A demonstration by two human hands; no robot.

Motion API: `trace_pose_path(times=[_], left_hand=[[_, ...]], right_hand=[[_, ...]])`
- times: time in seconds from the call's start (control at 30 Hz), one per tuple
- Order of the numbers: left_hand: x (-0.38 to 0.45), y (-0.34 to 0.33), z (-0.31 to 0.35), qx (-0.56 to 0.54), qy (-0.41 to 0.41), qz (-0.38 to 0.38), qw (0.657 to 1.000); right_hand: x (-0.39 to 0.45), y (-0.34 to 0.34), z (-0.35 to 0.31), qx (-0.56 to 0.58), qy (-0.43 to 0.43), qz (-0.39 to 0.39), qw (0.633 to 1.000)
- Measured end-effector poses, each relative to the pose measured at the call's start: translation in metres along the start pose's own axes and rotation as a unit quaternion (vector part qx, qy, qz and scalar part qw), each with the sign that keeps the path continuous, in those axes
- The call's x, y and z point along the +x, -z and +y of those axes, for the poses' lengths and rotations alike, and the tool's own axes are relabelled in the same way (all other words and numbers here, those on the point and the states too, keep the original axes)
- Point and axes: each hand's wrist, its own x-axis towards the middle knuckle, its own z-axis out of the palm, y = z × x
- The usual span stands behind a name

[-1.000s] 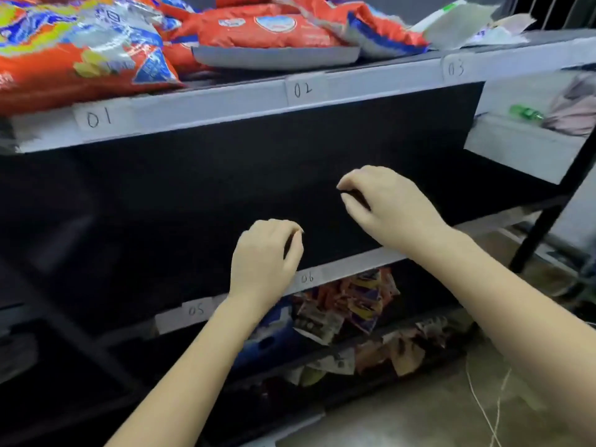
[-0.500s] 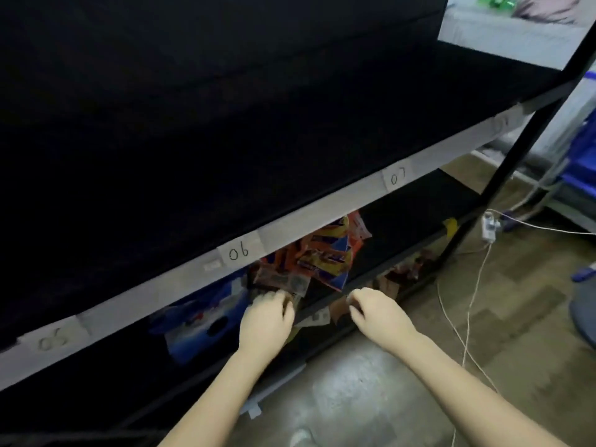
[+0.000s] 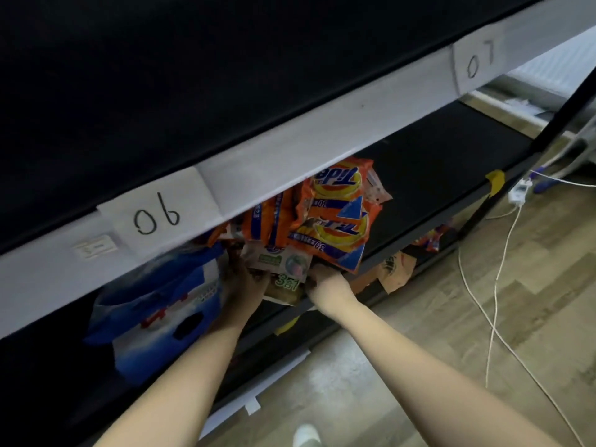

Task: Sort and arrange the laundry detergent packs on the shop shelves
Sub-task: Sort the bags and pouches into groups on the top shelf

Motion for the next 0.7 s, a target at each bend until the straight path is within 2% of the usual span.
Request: trace_pose_path(times=[0.07, 0.13, 0.2, 0.27, 0.33, 0.43, 0.5, 0.6, 0.7], left_hand=[[0.015, -0.007, 0.0, -0.002, 0.057, -0.03, 0.998], [0.022, -0.006, 0.004, -0.017, 0.064, -0.072, 0.995], [0.022, 0.0, 0.012, -0.091, 0.064, -0.136, 0.984], [0.021, 0.004, 0.014, -0.195, 0.085, -0.189, 0.959], [0.014, 0.007, 0.011, -0.305, 0.126, -0.238, 0.913], [-0.009, 0.005, 0.003, -0.484, 0.178, -0.33, 0.791], [-0.023, 0.004, 0.0, -0.531, 0.177, -0.354, 0.749], [-0.036, 0.001, -0.009, -0.566, 0.18, -0.317, 0.739], [-0.05, 0.005, -0.024, -0.552, 0.196, -0.279, 0.761]], right_hand=[[0.015, -0.01, 0.002, -0.01, -0.024, -0.002, 1.0], [0.023, -0.015, 0.003, -0.022, -0.031, 0.002, 0.999], [0.025, -0.019, 0.004, -0.001, -0.043, 0.024, 0.999], [0.026, -0.022, 0.007, 0.039, -0.082, 0.062, 0.994], [0.021, -0.02, 0.011, 0.08, -0.102, 0.1, 0.987], [0.01, -0.013, 0.017, 0.083, -0.074, 0.116, 0.987], [0.001, -0.012, 0.019, 0.076, -0.056, 0.107, 0.99], [-0.009, -0.02, 0.023, 0.112, -0.066, 0.068, 0.989], [-0.017, -0.024, 0.021, 0.125, -0.066, 0.048, 0.989]])
